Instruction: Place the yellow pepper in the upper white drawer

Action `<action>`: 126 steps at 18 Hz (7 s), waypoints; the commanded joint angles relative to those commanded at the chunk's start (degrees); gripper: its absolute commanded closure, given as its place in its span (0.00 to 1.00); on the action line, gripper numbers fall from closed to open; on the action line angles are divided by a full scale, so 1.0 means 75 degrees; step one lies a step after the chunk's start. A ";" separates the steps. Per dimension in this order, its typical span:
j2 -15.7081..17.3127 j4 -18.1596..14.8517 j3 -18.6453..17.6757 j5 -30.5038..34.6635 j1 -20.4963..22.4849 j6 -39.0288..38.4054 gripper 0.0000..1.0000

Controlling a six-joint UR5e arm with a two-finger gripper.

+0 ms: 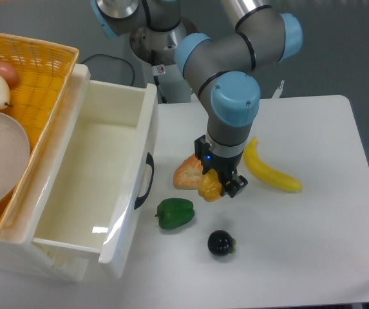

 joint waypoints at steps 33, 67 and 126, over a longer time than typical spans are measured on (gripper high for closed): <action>0.1264 -0.2354 0.0457 -0.2482 0.0609 -0.2074 0.67; 0.1969 -0.2344 0.0259 -0.3668 -0.0527 -0.5333 0.65; 0.0716 -0.0308 0.0211 -0.0375 0.0374 -0.0094 0.00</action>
